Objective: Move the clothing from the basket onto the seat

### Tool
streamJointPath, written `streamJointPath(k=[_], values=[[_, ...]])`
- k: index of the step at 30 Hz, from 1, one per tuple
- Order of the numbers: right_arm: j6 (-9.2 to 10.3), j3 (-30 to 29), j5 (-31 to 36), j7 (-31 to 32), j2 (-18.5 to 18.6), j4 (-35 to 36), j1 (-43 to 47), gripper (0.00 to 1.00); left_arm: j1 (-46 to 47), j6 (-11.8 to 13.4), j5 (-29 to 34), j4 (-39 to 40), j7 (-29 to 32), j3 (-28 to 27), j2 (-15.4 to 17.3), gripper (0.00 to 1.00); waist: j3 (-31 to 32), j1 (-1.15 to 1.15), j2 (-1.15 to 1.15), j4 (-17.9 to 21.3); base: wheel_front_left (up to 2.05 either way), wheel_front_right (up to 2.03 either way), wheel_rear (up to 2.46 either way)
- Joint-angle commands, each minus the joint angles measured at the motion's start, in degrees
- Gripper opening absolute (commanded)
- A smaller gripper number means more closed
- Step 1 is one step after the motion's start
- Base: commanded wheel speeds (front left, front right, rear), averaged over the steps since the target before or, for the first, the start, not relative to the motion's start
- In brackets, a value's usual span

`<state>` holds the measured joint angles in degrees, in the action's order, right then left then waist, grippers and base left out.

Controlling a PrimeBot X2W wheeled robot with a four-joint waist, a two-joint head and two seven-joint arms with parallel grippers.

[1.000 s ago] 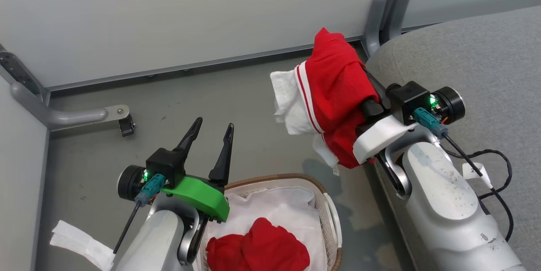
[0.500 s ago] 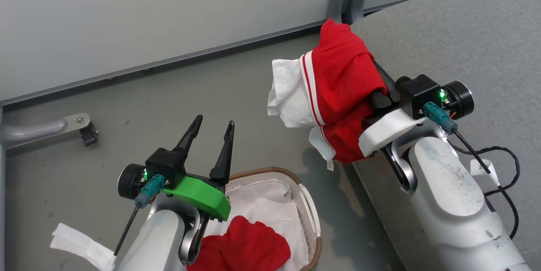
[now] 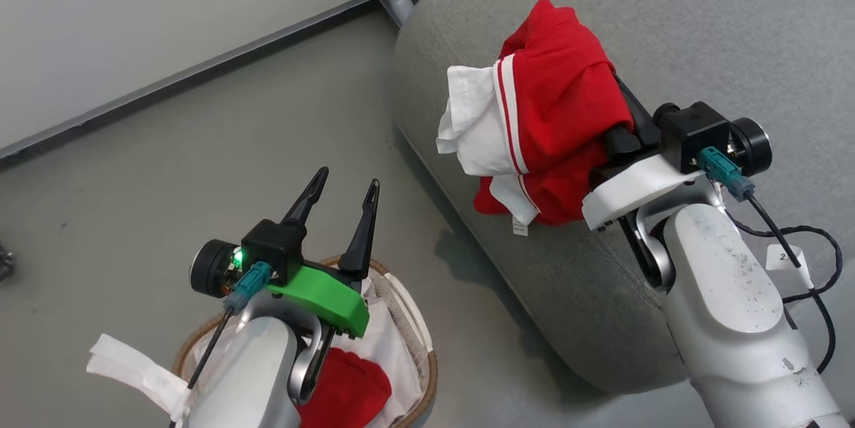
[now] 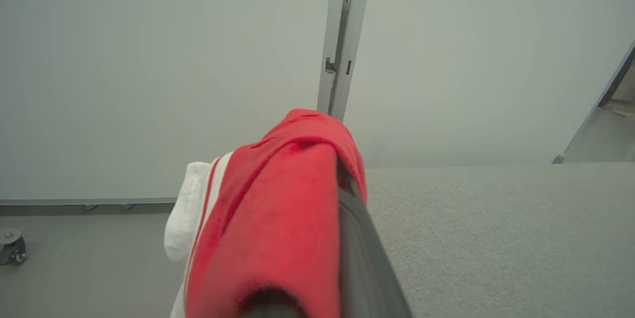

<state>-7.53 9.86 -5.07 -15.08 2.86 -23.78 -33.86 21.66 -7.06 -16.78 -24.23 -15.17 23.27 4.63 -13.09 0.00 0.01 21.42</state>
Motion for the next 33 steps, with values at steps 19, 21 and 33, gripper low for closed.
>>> streamJointPath(k=[19, 21, 33], values=[[0.08, -5.8, 3.7, -0.1, 0.1, -2.0, -10.6, 0.00, 6.8, -0.5, 2.0, -0.3, 0.0, 4.4, 0.1, 1.00, -12.1, 0.00, -0.01, 0.0, 0.00, 0.00, 0.00], [0.09, -7.3, 4.8, -0.1, 0.5, -2.9, -14.9, 0.00, 7.9, -0.5, 2.1, 0.0, 0.0, 4.8, -0.1, 1.00, -14.0, 0.00, -0.01, -1.8, 0.00, 0.00, 0.00], [0.09, -19.2, 8.0, -0.1, 13.8, -7.0, -34.7, 0.00, 14.1, -0.5, 3.5, 1.2, 0.0, 8.8, -1.3, 1.00, -25.7, 0.00, -0.01, -13.1, 0.00, 0.00, 0.00]])
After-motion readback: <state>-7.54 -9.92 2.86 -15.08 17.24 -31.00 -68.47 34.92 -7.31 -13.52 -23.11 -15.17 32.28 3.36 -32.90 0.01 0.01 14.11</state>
